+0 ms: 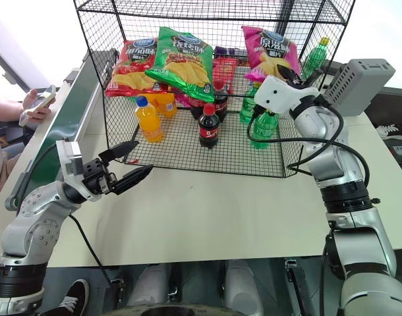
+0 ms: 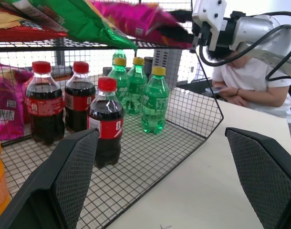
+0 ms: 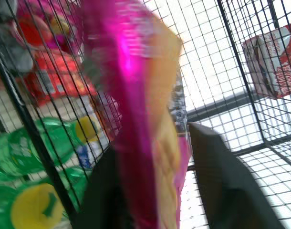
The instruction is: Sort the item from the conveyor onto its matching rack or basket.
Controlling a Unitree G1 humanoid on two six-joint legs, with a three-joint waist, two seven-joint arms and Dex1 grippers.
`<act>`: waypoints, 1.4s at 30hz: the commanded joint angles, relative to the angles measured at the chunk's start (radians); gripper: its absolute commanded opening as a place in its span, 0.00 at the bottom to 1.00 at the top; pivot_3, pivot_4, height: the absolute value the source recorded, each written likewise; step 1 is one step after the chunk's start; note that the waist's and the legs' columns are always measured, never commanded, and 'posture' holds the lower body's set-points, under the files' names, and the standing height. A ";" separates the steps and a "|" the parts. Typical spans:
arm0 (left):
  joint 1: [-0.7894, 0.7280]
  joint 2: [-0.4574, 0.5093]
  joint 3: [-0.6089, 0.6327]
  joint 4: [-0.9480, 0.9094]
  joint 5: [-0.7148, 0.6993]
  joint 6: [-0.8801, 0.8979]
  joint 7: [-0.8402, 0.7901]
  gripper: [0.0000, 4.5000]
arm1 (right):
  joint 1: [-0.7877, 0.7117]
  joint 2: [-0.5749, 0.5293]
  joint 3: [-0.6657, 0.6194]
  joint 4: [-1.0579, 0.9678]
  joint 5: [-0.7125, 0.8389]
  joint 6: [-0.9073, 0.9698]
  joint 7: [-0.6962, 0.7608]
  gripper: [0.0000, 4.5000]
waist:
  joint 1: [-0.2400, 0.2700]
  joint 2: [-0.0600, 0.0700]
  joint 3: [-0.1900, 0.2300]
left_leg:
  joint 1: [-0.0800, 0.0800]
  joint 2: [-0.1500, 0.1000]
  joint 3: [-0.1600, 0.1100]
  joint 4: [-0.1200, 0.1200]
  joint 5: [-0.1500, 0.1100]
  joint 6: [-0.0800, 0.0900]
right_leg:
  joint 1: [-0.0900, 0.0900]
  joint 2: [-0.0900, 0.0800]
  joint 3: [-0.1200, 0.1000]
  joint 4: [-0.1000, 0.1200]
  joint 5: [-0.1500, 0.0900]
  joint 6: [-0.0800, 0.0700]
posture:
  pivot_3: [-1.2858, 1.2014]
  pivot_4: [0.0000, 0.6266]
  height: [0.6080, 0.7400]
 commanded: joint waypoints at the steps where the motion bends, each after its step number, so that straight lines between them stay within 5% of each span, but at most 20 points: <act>1: 0.005 0.005 0.019 -0.039 -0.007 -0.013 0.000 1.00 | -0.055 0.009 -0.067 -0.043 0.078 0.011 0.025 0.73 | 0.000 0.000 0.000 | 0.000 0.000 0.000 0.000 0.000 0.000 | 0.000 0.000 0.000 0.000 0.000 0.000 | 0.52 0.24 1.00; 4: 0.004 0.002 0.016 -0.035 -0.008 -0.012 0.000 1.00 | -0.082 0.038 -0.117 -0.058 0.222 0.120 0.132 0.99 | 0.000 0.000 0.000 | 0.000 0.000 0.000 0.000 0.000 0.000 | 0.000 0.000 0.000 0.000 0.000 0.000 | 0.52 0.24 1.00; 13: -0.001 0.003 0.007 -0.029 0.004 -0.019 -0.006 1.00 | -0.055 0.083 -0.180 -0.177 0.519 0.281 0.331 0.99 | 0.001 0.000 0.000 | 0.000 0.000 0.000 0.000 0.000 0.000 | 0.000 0.000 0.000 0.000 0.000 0.000 | 0.52 0.24 1.00; 21: 0.001 0.015 0.020 -0.027 0.010 -0.027 -0.015 1.00 | 0.032 0.016 -0.171 -0.266 0.550 0.216 0.420 0.99 | 0.003 0.000 0.000 | 0.000 0.000 0.000 0.000 0.000 0.000 | 0.000 0.000 0.000 0.000 0.000 0.000 | 0.52 0.24 1.00; 25: 0.010 0.023 0.051 -0.023 -0.002 -0.022 -0.002 1.00 | 0.055 0.050 -0.273 -0.370 0.756 0.171 0.496 0.99 | 0.001 0.000 0.000 | 0.000 0.000 0.000 0.000 0.000 0.000 | 0.000 0.001 0.000 0.000 0.000 0.000 | 0.52 0.24 1.00; 31: 0.044 0.074 0.110 -0.042 0.038 0.016 0.084 1.00 | 0.229 -0.005 -0.353 -0.572 1.155 0.514 0.584 0.99 | 0.006 -0.001 0.000 | 0.001 0.001 -0.001 0.000 -0.001 0.001 | 0.002 0.000 -0.001 -0.001 0.000 0.000 | 0.52 0.24 1.00; 36: 0.158 0.169 0.204 -0.070 0.028 0.079 0.076 1.00 | 0.515 -0.118 -0.360 -0.586 1.133 0.502 0.715 0.99 | 0.018 -0.001 -0.001 | 0.001 0.000 -0.001 0.000 -0.001 0.002 | 0.002 -0.001 -0.001 -0.002 0.000 0.000 | 0.52 0.24 1.00; 42: 0.273 0.250 0.312 -0.005 0.077 0.062 0.030 1.00 | 0.578 -0.154 -0.346 -0.511 1.079 0.421 0.776 0.99 | 0.010 -0.001 -0.001 | 0.003 0.001 -0.001 0.000 -0.001 0.002 | 0.002 0.001 0.000 -0.001 -0.001 -0.001 | 0.52 0.24 1.00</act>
